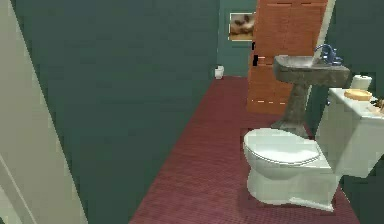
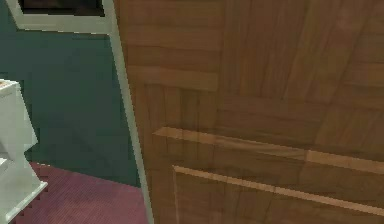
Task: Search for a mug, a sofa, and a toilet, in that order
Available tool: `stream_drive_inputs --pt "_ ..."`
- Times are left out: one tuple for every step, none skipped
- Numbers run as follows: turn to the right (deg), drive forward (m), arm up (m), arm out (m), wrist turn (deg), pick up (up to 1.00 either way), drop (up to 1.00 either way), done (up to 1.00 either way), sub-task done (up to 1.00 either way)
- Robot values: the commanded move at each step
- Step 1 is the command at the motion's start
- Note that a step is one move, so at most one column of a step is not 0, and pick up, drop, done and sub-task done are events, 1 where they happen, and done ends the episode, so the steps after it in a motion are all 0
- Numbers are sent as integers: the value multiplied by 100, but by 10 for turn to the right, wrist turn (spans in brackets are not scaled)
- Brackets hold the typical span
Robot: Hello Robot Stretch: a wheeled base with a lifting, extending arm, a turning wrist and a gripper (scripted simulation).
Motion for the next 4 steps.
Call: stream_drive_inputs --pt "0 35 0 0 0 0 0 0 0" --pt "450 0 0 0 0 0 0 0 0" --pt "90 0 0 0 0 0 0 0 0" --pt "0 40 0 0 0 0 0 0 0"
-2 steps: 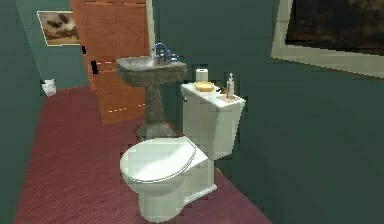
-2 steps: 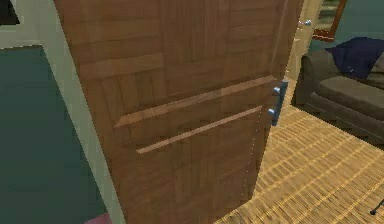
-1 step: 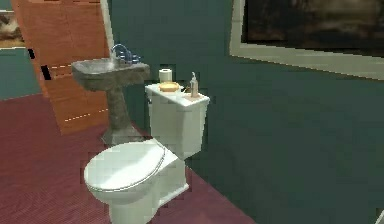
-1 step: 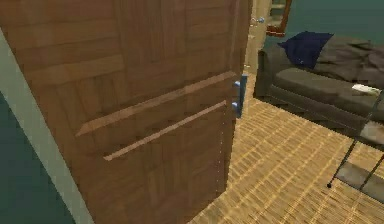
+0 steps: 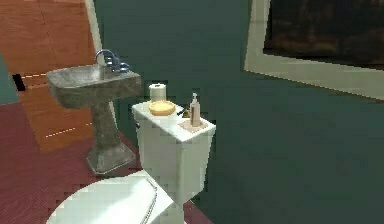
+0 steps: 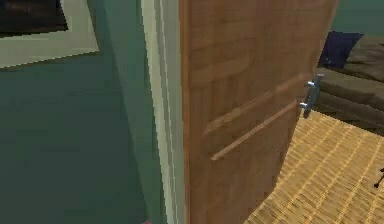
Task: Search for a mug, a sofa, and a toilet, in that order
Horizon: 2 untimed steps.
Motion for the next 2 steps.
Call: stream_drive_inputs --pt "-300 0 0 0 0 0 0 0 0" --pt "0 0 0 0 0 0 0 100 0"
